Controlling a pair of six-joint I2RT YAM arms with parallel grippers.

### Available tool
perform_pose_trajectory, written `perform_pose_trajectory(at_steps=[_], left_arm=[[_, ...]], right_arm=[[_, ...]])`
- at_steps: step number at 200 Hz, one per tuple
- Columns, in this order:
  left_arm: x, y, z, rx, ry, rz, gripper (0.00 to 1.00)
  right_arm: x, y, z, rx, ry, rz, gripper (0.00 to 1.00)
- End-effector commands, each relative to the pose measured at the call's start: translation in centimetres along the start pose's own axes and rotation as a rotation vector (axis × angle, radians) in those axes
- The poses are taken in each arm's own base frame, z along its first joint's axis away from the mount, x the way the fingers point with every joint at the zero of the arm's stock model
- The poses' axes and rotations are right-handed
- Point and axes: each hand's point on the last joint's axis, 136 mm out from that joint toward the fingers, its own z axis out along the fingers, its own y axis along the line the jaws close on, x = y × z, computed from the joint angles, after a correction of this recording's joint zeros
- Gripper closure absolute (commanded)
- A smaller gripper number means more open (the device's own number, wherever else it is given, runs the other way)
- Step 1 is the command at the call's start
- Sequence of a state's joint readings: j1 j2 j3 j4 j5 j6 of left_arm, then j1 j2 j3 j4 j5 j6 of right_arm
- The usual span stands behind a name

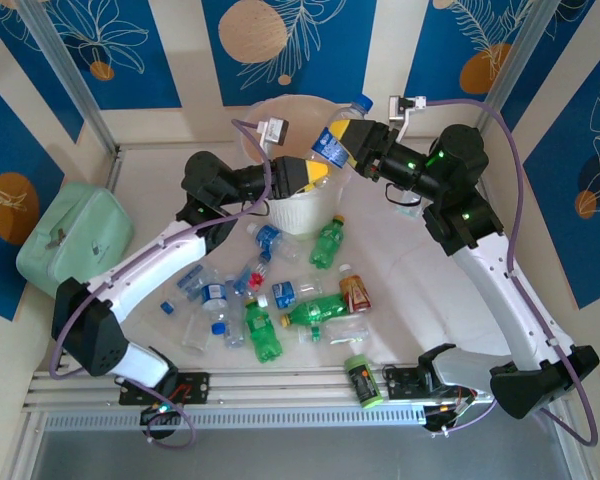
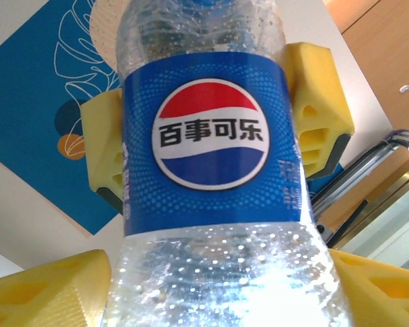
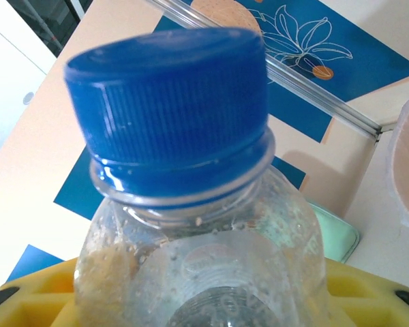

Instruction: Put the plastic bottles in the bin

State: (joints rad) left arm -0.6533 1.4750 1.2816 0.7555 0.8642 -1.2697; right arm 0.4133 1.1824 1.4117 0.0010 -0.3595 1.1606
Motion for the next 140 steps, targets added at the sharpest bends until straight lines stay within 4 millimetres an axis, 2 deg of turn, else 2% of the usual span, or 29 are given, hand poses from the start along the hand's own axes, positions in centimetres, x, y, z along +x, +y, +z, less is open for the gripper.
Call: perform_pose_trajectory(at_steps=[1, 38, 82, 93, 115, 140], left_arm=[[-0.6, -3.7, 0.4, 0.086, 0.013, 0.096, 0.28], [-0.5, -3.5, 0.4, 0.057, 0.016, 0.118, 0.36], [-0.5, -3.0, 0.0, -0.003, 0.013, 0.15, 0.38], [-0.6, -2.6, -0.1, -0.037, 0.009, 0.162, 0.39], [-0.7, -1.1, -0.8, -0.162, 0.013, 0.2, 0.4], [-1.3, 0.7, -2.5, -0.383, 0.012, 0.277, 0.37]], right_arm=[[0.2, 0.3, 0.3, -0.025, 0.005, -0.002, 0.48], [0.2, 0.2, 0.1, -0.016, -0.001, -0.005, 0.48], [0.0, 0.2, -0.2, 0.0, -0.008, -0.013, 0.47], [-0.3, 0.1, -0.4, 0.023, -0.017, -0.019, 0.4], [-1.3, -0.3, -1.5, 0.118, -0.052, -0.042, 0.16], [-2.6, -1.5, -3.5, 0.253, -0.095, -0.061, 0.07]])
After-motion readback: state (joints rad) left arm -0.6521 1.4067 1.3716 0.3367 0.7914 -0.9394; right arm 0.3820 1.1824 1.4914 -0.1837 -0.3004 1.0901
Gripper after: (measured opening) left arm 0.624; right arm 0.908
